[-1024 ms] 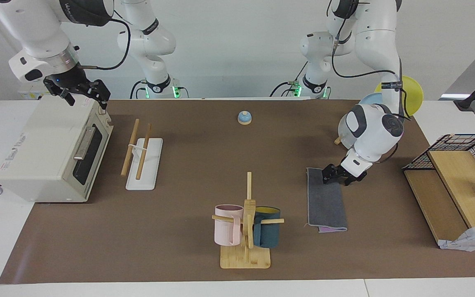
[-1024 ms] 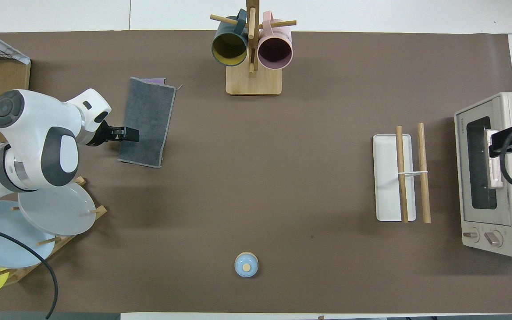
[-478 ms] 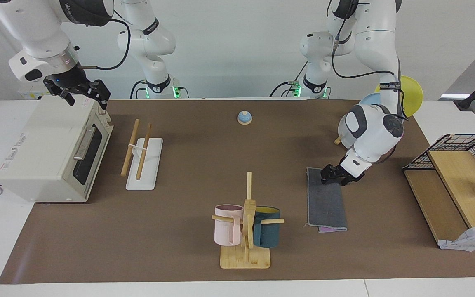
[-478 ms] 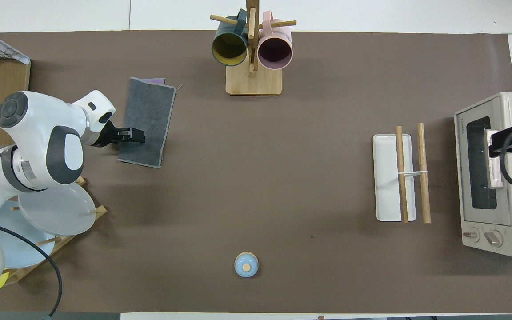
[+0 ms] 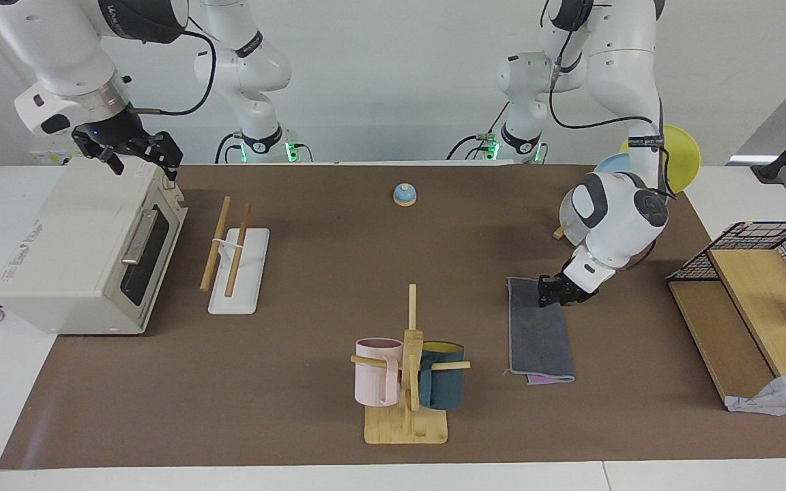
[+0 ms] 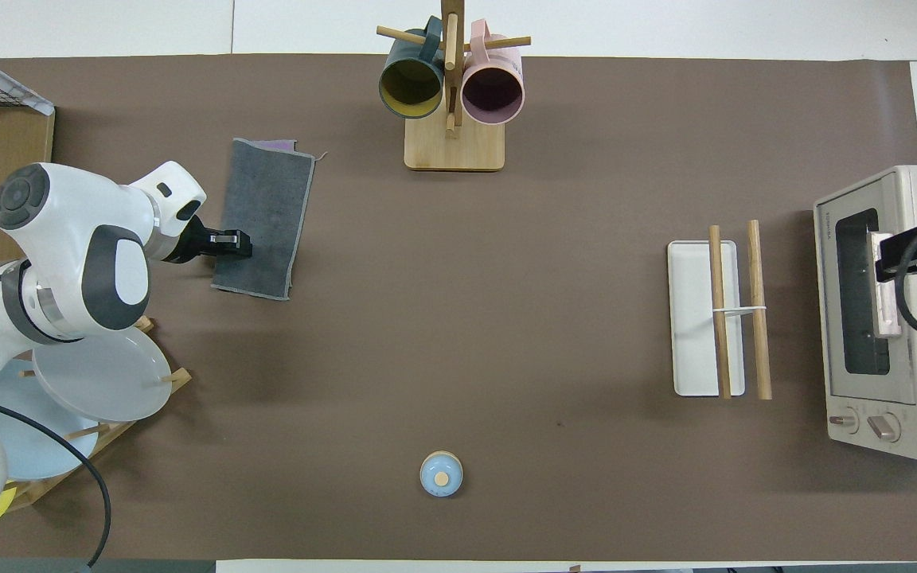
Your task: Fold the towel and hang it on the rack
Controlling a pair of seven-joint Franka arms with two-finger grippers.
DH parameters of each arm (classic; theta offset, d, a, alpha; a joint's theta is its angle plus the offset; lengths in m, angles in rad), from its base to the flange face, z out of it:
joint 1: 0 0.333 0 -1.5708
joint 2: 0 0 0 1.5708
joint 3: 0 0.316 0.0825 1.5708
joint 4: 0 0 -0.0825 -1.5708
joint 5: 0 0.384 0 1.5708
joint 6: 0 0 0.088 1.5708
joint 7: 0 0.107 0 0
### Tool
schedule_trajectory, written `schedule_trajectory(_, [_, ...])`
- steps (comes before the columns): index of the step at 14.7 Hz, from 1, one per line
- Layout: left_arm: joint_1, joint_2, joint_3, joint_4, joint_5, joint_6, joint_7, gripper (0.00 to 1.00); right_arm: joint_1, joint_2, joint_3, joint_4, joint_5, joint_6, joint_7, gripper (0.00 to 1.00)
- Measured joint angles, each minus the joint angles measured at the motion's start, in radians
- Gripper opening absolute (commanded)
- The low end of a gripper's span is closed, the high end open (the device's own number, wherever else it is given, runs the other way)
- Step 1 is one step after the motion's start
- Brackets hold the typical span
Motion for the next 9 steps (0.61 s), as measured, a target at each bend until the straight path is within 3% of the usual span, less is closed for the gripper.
schedule_trajectory(5, [0.001, 0.000, 0.002, 0.013, -0.011, -0.032, -0.001, 0.00, 0.000, 0.000, 0.000, 0.000, 0.000, 0.000, 0.000, 1.00])
schedule_trajectory(9, [0.003, -0.010, 0.008, 0.122, -0.013, -0.172, -0.120, 0.00, 0.000, 0.000, 0.000, 0.000, 0.000, 0.000, 0.000, 1.00])
